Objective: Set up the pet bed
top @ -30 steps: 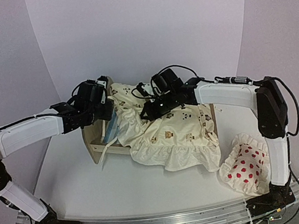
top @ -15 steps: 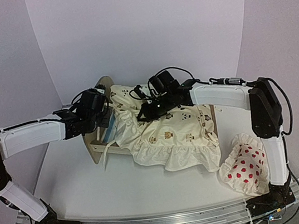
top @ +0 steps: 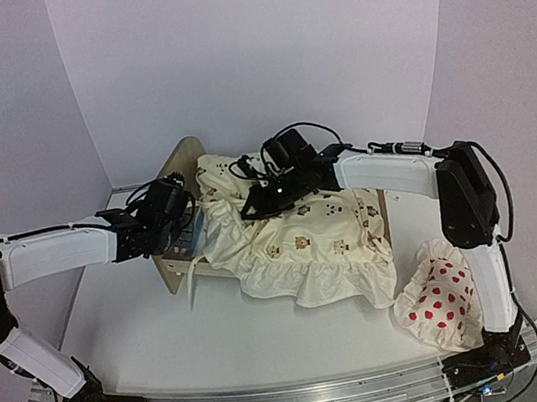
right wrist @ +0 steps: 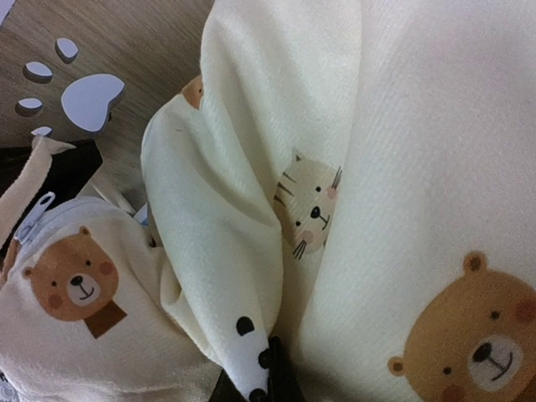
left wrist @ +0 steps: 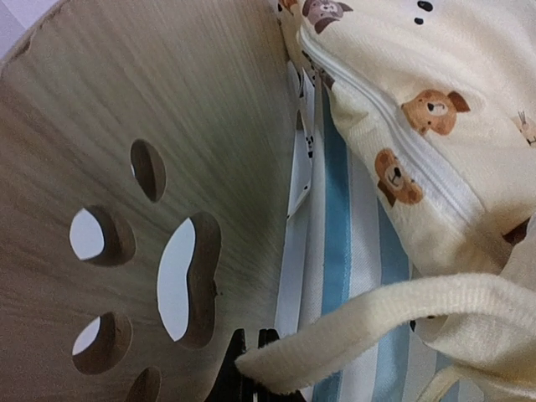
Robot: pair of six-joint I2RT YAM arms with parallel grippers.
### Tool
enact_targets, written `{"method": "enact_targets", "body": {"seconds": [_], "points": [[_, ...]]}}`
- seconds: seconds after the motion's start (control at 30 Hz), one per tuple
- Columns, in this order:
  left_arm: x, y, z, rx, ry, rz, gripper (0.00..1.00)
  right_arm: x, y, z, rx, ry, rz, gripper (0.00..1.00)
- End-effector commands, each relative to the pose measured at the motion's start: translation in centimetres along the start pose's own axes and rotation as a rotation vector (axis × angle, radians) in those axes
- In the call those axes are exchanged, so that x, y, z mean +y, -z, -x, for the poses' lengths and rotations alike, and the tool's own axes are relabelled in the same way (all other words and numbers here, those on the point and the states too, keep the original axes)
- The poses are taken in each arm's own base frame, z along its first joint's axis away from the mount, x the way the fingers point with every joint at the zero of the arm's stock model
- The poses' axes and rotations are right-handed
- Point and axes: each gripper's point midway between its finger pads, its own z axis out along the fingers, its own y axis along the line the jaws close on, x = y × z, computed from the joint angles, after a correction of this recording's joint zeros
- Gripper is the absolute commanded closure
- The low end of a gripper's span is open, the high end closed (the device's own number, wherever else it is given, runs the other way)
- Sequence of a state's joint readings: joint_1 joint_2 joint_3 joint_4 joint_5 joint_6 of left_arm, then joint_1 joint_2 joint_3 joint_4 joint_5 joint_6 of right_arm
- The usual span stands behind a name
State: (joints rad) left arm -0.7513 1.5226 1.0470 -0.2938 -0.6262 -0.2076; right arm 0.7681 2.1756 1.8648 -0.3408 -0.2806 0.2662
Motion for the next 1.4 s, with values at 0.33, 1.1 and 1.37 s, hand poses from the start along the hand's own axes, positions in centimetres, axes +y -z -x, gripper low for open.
{"method": "enact_targets", "body": {"seconds": [0.33,1.1,1.37], "points": [[-0.7,1.7,-4.7,0.209,0.133,-0.101,0.88,-1.5,-2.3,-1.3,0.062,-0.07,-0.018,1.0],[-5.1,8.0,-8.2,0.342,0.173,-0.423,0.52,-1.4,-3.4,-1.5,0.076,-0.086,0.0,1.0],[-6.5,6.8,-10.5,0.39,0.125,-0.454,0.58,-1.2,-3.4,-1.5,0.077,-0.089,0.003,1.0]]}}
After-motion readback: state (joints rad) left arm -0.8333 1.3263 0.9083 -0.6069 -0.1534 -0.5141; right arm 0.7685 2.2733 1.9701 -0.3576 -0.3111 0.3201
